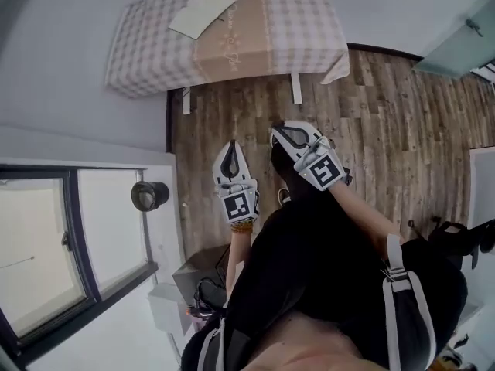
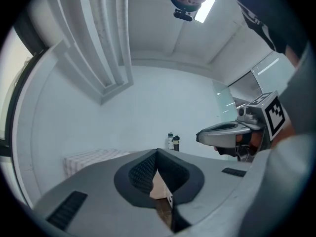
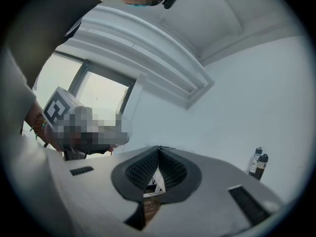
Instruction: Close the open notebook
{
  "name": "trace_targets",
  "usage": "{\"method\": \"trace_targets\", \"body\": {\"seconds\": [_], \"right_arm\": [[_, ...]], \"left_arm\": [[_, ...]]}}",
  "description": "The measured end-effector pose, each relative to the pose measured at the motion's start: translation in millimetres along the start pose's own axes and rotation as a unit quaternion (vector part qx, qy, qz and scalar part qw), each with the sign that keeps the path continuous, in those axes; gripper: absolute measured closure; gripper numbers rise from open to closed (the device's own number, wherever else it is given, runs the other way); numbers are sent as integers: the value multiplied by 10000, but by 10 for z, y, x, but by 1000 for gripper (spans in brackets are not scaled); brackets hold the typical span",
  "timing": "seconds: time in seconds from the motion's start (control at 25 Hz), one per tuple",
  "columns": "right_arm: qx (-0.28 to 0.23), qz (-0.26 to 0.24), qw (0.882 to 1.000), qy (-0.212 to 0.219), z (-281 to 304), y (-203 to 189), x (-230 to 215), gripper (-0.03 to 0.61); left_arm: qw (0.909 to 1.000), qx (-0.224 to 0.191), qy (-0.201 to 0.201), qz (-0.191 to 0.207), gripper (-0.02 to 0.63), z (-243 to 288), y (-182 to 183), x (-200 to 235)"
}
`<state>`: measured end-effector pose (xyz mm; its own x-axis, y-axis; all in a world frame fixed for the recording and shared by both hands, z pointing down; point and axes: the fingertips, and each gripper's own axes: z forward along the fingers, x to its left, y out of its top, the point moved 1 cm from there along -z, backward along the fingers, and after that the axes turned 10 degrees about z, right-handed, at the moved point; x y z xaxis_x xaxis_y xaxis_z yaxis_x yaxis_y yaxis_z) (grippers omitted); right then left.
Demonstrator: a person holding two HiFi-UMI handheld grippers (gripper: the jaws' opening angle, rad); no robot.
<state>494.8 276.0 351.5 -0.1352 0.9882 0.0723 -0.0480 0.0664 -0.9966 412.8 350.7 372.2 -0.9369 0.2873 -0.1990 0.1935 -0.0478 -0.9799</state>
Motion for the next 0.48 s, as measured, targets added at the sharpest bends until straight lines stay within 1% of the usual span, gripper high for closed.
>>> {"method": "trace_targets", "body": {"seconds": [0.16, 0.24, 0.36, 0.4, 0.48], "right_arm": [[-146, 156, 9998, 23, 558, -78, -276, 572], [-147, 131, 9998, 22, 864, -112, -481, 572], [-352, 31, 9994, -32, 1300, -24, -829, 573], [-426, 56, 9990, -79, 1438, -1, -970, 572], [-409, 170, 9988, -189, 1714, -26, -1271, 572]], "left_arm": [[9996, 169, 149, 141, 609, 324, -123, 355], [9996, 202, 181, 123, 609, 587, -229, 524], [9996, 211, 122, 104, 609, 1071, -313, 776], [9997, 198, 82, 114, 609, 1264, -325, 848], [9998, 162, 13, 125, 609, 1665, -327, 985]]}}
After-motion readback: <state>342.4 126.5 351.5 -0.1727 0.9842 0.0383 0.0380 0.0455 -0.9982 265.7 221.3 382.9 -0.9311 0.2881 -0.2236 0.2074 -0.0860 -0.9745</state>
